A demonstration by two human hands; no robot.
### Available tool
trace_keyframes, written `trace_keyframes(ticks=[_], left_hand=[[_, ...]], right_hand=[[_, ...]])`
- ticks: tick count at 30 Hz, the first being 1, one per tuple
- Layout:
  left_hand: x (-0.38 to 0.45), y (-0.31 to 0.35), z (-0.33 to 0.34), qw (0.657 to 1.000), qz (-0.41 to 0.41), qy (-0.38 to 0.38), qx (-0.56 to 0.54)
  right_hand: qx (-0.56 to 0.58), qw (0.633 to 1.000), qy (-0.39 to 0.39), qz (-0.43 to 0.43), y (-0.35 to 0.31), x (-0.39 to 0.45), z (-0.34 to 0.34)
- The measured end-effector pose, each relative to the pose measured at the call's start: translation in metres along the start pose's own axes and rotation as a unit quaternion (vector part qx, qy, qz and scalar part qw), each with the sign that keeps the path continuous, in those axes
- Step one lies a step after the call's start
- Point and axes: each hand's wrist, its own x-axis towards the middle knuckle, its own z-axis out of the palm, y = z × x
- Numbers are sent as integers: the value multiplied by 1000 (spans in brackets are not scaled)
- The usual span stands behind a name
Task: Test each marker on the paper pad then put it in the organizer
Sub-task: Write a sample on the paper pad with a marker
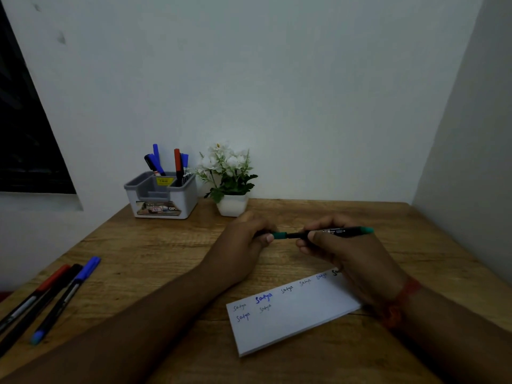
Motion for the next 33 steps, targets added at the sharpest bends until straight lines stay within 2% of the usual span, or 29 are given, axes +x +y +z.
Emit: trace_keyframes(ticks=[14,21,25,29,33], left_hand=[[-3,15,-2,997,34,-37,-53],[-4,21,0,998,55,-25,-34],[-2,23,2,997,60,16,-43],[-2,13,-8,995,84,22,55],[5,-5,-39,979,60,34,193]], right_hand=[[-56,998,-3,-42,1,0,2],[-29,999,7,-45,3,2,10],[-42,998,18,-51,-1,5,16],[17,999,35,-15,-9,6,23],[28,999,-7,38,-18,13,38]])
